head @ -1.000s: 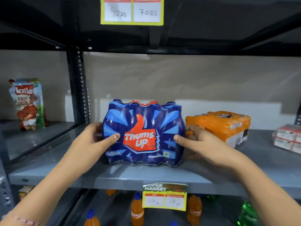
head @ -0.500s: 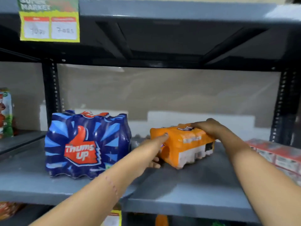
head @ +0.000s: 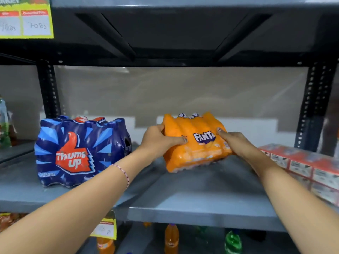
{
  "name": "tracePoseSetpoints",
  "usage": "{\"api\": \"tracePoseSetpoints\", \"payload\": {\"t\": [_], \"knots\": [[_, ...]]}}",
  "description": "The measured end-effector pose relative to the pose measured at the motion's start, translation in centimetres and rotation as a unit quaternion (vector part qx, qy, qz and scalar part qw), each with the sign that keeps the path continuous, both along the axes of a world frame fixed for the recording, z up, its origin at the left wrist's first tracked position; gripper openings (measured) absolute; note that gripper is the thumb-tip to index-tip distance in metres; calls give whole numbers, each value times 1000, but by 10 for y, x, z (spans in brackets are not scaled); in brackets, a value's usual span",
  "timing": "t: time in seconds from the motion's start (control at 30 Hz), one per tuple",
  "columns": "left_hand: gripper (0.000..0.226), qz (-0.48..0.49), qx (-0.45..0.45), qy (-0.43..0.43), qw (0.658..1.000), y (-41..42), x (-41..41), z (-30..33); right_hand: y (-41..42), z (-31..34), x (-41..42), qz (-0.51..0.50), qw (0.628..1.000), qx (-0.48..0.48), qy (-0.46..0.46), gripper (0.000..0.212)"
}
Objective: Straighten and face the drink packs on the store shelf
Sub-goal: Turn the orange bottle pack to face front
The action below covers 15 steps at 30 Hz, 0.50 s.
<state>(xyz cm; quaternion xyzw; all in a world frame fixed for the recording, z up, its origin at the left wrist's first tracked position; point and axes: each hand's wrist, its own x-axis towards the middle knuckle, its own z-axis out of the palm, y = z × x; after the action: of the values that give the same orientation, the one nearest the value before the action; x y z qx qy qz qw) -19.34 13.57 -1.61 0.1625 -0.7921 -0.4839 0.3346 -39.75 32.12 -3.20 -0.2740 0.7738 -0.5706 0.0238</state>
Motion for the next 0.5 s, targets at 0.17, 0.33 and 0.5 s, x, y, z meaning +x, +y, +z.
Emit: {"api": "tracePoseSetpoints", "payload": {"t": [0.17,0.33,0.5], "knots": [[87,45,-160,6,986,2,10,-16,16,-15,0,106,993,-30,-44,26],[100,44,-146,5,988,-5,10,-31,21,-15,0,102,986,-96,-89,71],[75,69,-158,-14,985,-6,1,-26,18,-13,7,115,979,-99,-138,78]]}}
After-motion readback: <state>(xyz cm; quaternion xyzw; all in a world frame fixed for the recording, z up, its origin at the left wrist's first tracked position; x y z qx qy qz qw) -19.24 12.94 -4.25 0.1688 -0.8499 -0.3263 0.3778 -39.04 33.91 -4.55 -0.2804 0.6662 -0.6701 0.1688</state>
